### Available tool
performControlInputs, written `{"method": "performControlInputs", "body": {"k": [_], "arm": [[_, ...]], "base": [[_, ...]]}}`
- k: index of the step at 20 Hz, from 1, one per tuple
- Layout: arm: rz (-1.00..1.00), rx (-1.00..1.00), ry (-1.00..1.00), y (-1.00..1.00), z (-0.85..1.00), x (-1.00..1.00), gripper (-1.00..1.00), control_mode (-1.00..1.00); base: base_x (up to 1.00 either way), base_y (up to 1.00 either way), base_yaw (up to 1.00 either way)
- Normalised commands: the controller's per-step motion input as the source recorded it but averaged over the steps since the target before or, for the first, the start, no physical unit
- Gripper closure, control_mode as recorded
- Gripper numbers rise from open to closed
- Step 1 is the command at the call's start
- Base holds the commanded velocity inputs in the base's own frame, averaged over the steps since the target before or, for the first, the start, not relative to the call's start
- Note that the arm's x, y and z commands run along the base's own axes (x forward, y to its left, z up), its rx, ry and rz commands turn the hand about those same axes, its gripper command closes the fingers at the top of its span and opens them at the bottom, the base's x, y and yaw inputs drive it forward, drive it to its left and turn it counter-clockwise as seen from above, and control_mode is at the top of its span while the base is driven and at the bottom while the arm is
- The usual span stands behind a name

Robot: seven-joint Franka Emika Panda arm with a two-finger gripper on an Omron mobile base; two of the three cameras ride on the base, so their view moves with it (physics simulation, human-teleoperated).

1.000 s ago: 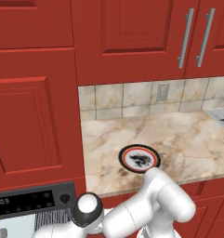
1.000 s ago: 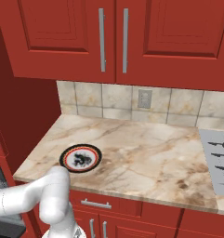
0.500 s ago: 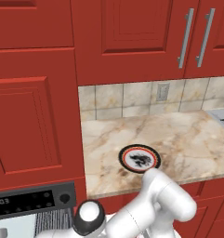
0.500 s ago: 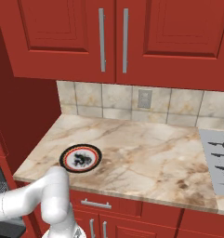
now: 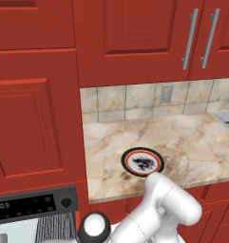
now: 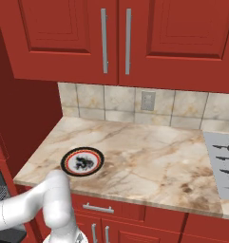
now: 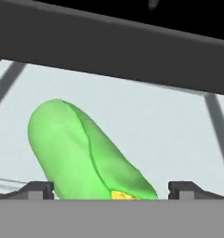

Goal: Place the corn on the top rack of the oven.

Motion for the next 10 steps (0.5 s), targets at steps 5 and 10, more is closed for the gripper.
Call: {"method": "performControlInputs", "body": {"k": [5,10], "arm": [[-0.12,0.0,0.0,0.0,0.22,-0.65,-1.0,-1.0],[-0.16,0.0,0.0,0.0,0.51,-0.69,-1.0,-1.0]], "base": [[0.0,0.0,0.0],[0.0,0.0,0.0]]}}
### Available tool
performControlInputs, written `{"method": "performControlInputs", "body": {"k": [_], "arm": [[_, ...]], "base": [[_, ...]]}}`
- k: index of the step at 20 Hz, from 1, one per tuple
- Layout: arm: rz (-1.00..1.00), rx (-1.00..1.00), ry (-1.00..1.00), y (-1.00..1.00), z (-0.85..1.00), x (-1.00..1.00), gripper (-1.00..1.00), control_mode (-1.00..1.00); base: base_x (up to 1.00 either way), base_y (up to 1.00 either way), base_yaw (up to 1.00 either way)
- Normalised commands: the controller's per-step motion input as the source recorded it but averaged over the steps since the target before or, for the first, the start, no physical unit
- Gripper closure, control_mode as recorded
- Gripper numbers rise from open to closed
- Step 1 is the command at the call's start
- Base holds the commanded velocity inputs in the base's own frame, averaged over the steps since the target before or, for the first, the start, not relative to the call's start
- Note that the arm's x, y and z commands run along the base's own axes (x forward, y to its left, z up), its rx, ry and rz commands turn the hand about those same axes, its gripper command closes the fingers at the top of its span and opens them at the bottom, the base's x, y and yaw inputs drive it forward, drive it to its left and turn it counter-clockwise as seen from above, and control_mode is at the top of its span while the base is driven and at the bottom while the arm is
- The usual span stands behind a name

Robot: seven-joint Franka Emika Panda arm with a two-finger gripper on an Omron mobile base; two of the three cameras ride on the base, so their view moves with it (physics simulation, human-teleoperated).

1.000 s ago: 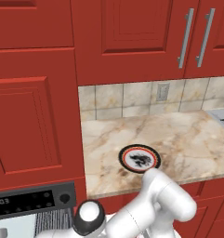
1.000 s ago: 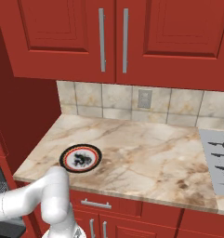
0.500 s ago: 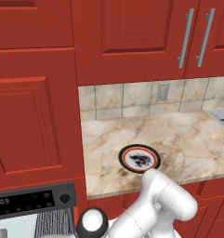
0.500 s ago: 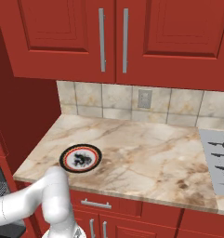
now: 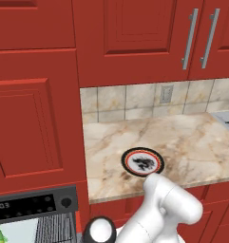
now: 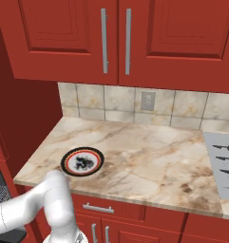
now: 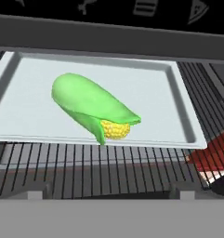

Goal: Place the corn on the top rack of the oven.

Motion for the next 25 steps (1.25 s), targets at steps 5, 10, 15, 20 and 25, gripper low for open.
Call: {"method": "performControlInputs", "body": {"k": [5,10,15,20,25], "arm": [[-0.13,0.02,0.03,-0.07,0.67,-0.64,-1.0,-1.0],[-0.04,0.14,0.01,-0.65,0.34,-0.64,-1.0,-1.0],[-0.02,0.18,0.0,-1.0,0.06,-0.71,-1.0,-1.0],[-0.07,0.22,0.0,-1.0,0.09,-0.58,-1.0,-1.0],[-0.11,0.3,0.0,-1.0,0.27,-0.44,-1.0,-1.0]], "base": [[0.0,0.0,0.0],[0.0,0.0,0.0],[0.0,0.0,0.0],[0.0,0.0,0.0],[0.0,0.0,0.0]]}}
